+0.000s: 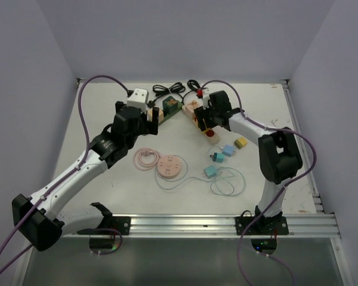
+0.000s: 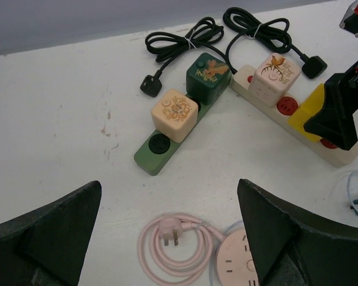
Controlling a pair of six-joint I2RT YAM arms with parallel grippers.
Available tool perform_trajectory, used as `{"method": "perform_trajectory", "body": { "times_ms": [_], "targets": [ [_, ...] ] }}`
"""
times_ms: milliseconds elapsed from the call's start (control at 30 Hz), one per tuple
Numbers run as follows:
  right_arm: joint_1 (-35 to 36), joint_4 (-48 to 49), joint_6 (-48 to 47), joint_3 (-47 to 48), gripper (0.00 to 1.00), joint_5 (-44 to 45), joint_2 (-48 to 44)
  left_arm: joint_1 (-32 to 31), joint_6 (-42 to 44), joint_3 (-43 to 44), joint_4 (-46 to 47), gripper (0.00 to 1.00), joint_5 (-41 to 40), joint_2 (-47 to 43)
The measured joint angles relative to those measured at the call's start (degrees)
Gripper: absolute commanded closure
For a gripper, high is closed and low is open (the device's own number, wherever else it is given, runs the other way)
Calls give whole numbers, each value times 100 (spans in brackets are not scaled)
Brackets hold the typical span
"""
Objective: Pull the plug off the socket
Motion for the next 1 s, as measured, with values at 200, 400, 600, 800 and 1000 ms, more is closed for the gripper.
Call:
{"method": "perform_trajectory", "body": {
  "times_ms": [200,400,600,800,1000],
  "targets": [
    [72,372,319,-645,78,-90,-407,396,-514,-219,420,0,682,275],
    [101,857,356,-1169,79,-190,-682,415,-916,-835,1875,0,1502,695],
    [103,1008,356,-1377,79,-291,-798,413,-778,-671,3359,0,2288,2389],
    [109,1016,295,-1582,77,-487,-970,413,-450,-391,4411,0,2983,3595],
    [116,1014,146,-1718,76,-629,-1084,413,42,446,4806,0,3469,4433]
  ]
}}
